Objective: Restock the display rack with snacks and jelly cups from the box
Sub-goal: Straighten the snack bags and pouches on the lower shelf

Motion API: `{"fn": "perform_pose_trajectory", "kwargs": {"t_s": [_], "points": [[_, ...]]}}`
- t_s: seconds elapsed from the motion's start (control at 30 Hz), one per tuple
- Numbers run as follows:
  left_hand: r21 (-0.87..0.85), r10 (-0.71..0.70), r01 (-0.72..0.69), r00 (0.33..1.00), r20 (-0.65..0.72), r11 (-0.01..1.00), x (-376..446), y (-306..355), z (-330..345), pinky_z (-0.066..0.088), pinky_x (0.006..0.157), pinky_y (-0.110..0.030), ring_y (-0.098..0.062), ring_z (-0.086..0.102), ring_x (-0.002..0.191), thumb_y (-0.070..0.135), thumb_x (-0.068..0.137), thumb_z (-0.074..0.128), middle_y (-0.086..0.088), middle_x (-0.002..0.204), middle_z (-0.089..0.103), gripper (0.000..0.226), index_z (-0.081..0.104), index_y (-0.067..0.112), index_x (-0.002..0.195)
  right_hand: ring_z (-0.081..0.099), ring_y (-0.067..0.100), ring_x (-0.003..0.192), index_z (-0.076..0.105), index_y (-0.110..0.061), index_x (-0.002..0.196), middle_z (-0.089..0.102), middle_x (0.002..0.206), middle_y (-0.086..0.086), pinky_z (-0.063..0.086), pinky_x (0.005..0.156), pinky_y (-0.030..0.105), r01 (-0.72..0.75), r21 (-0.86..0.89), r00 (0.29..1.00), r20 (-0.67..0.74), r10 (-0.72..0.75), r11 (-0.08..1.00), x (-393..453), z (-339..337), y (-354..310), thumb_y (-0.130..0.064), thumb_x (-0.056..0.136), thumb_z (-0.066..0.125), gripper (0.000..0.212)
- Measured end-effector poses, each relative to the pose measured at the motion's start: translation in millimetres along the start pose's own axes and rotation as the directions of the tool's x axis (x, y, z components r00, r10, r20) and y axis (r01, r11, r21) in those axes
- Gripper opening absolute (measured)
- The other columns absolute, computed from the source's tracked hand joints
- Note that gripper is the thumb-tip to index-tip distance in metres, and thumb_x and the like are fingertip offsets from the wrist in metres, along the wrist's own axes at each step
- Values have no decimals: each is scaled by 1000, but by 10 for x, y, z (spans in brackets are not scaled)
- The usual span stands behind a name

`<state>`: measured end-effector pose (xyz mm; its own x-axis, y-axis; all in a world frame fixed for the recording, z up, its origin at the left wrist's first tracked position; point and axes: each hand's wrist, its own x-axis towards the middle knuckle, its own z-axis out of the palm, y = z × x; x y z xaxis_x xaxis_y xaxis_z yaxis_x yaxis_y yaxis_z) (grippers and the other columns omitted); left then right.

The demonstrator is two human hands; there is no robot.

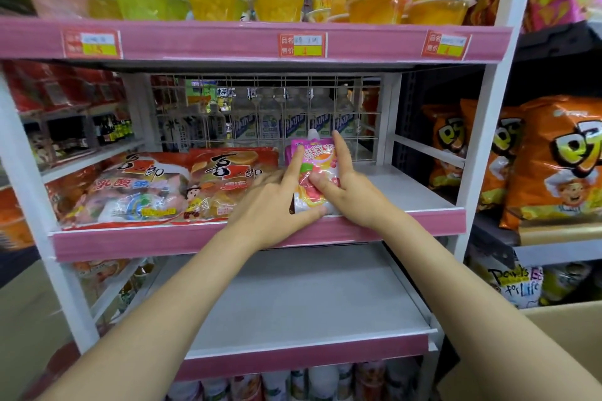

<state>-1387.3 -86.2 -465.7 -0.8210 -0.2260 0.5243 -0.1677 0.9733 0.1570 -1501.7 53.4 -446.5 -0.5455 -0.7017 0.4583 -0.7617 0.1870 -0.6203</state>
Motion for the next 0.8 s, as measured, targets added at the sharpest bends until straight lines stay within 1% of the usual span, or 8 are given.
{"fn": "perform_pose_trajectory", "kwargs": {"t_s": [0.13, 0.2, 0.27, 0.33, 0.5, 0.6, 0.7, 0.8], "points": [[-94, -18, 10, 997, -78, 995, 5, -17, 4, 33, 111, -43, -30, 42, 134, 77, 81, 44, -7, 149, 46, 99, -2, 34, 156, 63, 21, 110, -14, -31, 156, 66, 121, 0, 42, 86, 24, -33, 35, 999, -29, 34, 999, -1, 16, 32, -47, 95, 58, 96], [-93, -69, 59, 992, -104, 994, 26, -13, 7, 25, 116, -43, -28, 30, 143, 85, 72, 38, -9, 156, 32, 108, -3, 31, 156, 60, 26, 117, -15, -23, 156, 64, 129, 6, 43, 93, 30, -131, 42, 990, -36, 133, 990, 44, 10, 22, -54, 92, 59, 102], [-80, -92, 85, 993, -80, 993, 43, -13, 7, 13, 122, -42, -23, 10, 152, 88, 69, 37, -6, 166, 6, 114, -8, 30, 156, 57, 28, 121, 8, -13, 156, 62, 130, 9, 42, 90, 31, -216, 16, 976, -11, 216, 976, 75, 9, -4, -60, 91, 55, 93], [-59, -87, 84, 995, -45, 995, 43, -3, 1, 8, 123, -41, -18, 4, 153, 84, 73, 44, -2, 167, -3, 115, -13, 29, 156, 58, 29, 116, 40, -9, 137, 63, 125, 9, 42, 85, 32, -235, -21, 972, -9, 235, 972, 75, 17, -19, -61, 92, 52, 70], [-126, -99, 89, 992, -76, 988, 26, 37, -42, 23, 118, -41, -21, 38, 139, 76, 74, 60, -4, 152, 42, 112, -1, 29, 155, 59, 24, 99, 58, -12, 115, 66, 110, 6, 41, 77, 32, -214, -45, 975, -68, 211, 976, 68, -18, -14, -64, 92, 50, 58], [-184, -116, 99, 990, -83, 978, 26, 50, -86, 30, 112, -39, -22, 45, 132, 68, 72, 70, 1, 145, 50, 108, 9, 31, 152, 61, 16, 99, 49, -23, 122, 65, 110, -5, 46, 83, 31, -164, 121, 983, -64, 173, 979, 72, -10, -24, -55, 91, 59, 45], [-226, -126, 109, 990, -65, 968, 31, 51, -110, 32, 110, -39, -22, 48, 129, 63, 70, 75, 3, 142, 53, 108, 10, 30, 150, 63, -4, 95, 49, -37, 120, 66, 103, -22, 48, 82, 15, -80, 213, 995, -42, 91, 974, 54, 41, -23, -45, 90, 67, 37], [-226, -127, 117, 991, -32, 967, 56, 12, -81, 27, 114, -40, -21, 46, 132, 69, 68, 72, 4, 142, 52, 113, 5, 31, 151, 65, 2, 98, 48, -36, 126, 68, 105, -19, 49, 85, 17, -67, 201, 996, -46, 78, 977, 68, 81, 9, -46, 90, 67, 42]]}}
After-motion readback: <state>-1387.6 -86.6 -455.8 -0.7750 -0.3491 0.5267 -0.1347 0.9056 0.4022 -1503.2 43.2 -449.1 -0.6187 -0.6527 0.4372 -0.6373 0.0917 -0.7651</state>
